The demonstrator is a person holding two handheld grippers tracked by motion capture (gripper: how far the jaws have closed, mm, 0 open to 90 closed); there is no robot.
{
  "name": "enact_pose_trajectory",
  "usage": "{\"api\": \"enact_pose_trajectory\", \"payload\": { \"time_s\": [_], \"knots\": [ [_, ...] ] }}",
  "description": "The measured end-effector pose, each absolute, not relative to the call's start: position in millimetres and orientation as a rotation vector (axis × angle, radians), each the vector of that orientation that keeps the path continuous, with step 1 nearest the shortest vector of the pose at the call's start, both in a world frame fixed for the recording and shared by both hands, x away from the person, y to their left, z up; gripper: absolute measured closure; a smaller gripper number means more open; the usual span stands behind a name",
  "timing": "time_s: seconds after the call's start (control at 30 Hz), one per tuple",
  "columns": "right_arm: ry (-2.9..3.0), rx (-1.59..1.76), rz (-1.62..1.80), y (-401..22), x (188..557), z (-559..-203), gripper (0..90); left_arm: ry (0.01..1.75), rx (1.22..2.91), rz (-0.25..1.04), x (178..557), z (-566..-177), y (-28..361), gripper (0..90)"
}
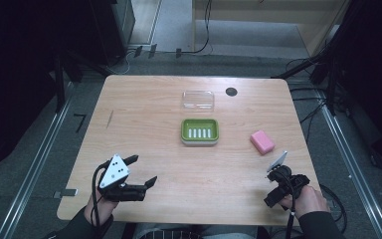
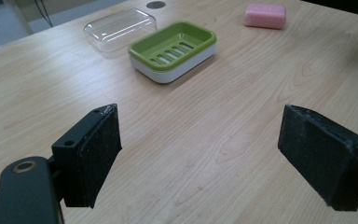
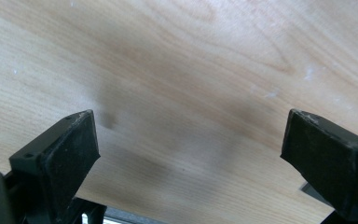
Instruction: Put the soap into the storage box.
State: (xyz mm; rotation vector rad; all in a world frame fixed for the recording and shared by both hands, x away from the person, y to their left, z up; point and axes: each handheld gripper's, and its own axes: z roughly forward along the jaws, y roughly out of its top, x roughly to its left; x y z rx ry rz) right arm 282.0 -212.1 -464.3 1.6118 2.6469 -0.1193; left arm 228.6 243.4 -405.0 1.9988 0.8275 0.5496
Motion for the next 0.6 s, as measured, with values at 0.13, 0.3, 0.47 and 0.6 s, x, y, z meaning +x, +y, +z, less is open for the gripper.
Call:
{"api": "enact_pose_trajectory", "payload": {
  "time_s": [0.13,0.3,0.47,0.6],
  "knots": [
    [2.642,1.609,-0.103,-212.3,288.1,-463.3,4.0,0.825,1.997,0.548,229.0,-405.0,243.1,14.0],
    [2.641,1.597,-0.089,-211.2,294.9,-461.2,4.0,0.832,1.993,0.545,229.6,-405.7,243.0,14.0],
    [2.638,1.593,-0.077,-208.5,300.3,-459.1,4.0,0.831,1.995,0.547,228.0,-405.5,244.8,14.0],
    [2.643,1.58,-0.07,-206.3,305.0,-457.6,4.0,0.849,1.985,0.553,226.5,-405.0,246.9,14.0]
  ]
}}
